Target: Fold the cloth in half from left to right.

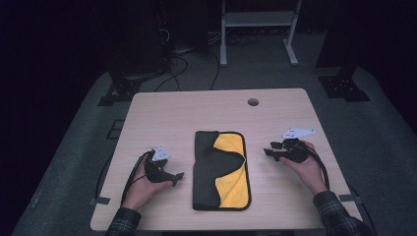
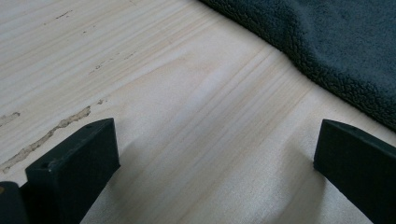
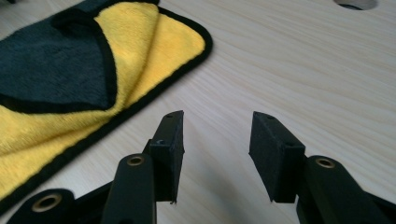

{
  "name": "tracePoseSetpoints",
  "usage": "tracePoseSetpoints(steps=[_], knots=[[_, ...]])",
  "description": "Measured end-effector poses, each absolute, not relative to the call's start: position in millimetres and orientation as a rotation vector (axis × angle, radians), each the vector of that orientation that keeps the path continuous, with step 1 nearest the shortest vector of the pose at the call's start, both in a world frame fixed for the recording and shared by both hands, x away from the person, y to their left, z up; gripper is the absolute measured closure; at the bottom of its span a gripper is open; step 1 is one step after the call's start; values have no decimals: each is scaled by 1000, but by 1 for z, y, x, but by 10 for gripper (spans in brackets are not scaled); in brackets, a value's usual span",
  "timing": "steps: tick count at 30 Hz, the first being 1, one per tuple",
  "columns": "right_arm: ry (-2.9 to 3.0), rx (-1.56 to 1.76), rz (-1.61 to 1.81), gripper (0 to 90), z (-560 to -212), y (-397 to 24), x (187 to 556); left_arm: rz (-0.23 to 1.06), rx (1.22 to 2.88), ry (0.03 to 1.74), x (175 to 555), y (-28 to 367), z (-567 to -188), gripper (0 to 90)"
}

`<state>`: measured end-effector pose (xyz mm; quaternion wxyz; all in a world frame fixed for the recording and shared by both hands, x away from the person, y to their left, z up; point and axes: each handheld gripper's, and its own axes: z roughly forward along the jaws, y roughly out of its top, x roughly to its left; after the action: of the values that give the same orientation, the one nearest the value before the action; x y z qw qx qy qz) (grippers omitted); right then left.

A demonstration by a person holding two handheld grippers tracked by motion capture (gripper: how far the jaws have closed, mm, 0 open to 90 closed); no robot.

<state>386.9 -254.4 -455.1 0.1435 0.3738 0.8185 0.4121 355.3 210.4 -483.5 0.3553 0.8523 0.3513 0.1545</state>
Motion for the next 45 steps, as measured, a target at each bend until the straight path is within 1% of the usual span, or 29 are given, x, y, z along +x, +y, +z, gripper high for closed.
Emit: tracePoseSetpoints(steps=[4, 18, 22, 31, 34, 42, 44, 45], knots=[[2394, 1024, 1222, 540, -449, -233, 391, 399, 2203, 907, 355, 210, -484, 0], [2457, 915, 1275, 551, -440, -187, 404, 399, 2204, 907, 355, 210, -483, 0], [2475, 870, 1281, 555, -435, -167, 409, 399, 2201, 910, 355, 210, -484, 0], [2514, 807, 1299, 555, -435, -136, 416, 400, 2203, 908, 355, 210, -484, 0], [2541, 786, 1311, 544, -440, -117, 419, 399, 2204, 910, 355, 210, -483, 0], [2590, 741, 1314, 524, -447, -86, 422, 401, 2205, 909, 355, 210, -483, 0], [2600, 731, 1297, 495, -449, -76, 423, 403, 2203, 909, 355, 210, -484, 0], [2600, 731, 1297, 495, -449, -76, 423, 402, 2205, 909, 355, 210, -483, 0]])
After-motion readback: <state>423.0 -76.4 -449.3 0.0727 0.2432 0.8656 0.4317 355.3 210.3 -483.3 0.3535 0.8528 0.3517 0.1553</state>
